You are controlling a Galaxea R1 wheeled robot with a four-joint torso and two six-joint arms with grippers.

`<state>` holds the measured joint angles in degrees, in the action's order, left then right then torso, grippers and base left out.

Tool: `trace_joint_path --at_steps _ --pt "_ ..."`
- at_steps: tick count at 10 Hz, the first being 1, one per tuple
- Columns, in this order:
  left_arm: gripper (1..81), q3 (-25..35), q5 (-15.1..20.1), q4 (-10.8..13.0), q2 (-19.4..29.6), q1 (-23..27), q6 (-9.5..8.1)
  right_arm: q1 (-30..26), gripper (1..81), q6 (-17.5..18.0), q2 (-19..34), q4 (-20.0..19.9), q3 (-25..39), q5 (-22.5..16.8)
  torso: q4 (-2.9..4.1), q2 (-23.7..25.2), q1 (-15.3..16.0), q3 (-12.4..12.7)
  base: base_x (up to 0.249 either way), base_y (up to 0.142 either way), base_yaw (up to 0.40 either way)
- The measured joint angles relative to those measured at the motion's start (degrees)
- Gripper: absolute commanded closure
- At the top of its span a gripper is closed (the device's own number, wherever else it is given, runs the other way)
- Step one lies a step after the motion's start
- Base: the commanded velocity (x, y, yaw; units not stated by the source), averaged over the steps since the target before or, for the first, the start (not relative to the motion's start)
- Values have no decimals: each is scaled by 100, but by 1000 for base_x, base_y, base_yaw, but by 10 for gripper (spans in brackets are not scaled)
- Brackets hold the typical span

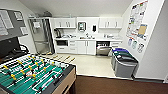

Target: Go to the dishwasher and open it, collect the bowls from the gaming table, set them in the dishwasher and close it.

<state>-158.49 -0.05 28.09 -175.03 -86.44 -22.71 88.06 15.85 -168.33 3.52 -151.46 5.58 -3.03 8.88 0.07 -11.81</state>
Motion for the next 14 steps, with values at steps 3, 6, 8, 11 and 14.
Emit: trace_joint_path --at_steps 3,6,8,11,14 --pt "811 0 -2 0 -5 4 0 0 811 0 7 0 -4 0 0 0 0 0 145 -87 0" --pt "811 6 -2 0 9 4 -2 0 811 2 -6 0 -6 0 0 0 0 0 145 -67 0" --pt "811 6 -5 0 9 4 0 0 811 0 2 0 -6 0 0 0 0 0 145 0 0" --pt "811 6 -2 0 11 6 -2 0 811 0 -4 0 -11 -2 0 0 0 0 145 0 0" --pt "811 6 -5 0 11 1 0 2 811 0 -13 0 -11 0 0 0 0 0 145 0 0"
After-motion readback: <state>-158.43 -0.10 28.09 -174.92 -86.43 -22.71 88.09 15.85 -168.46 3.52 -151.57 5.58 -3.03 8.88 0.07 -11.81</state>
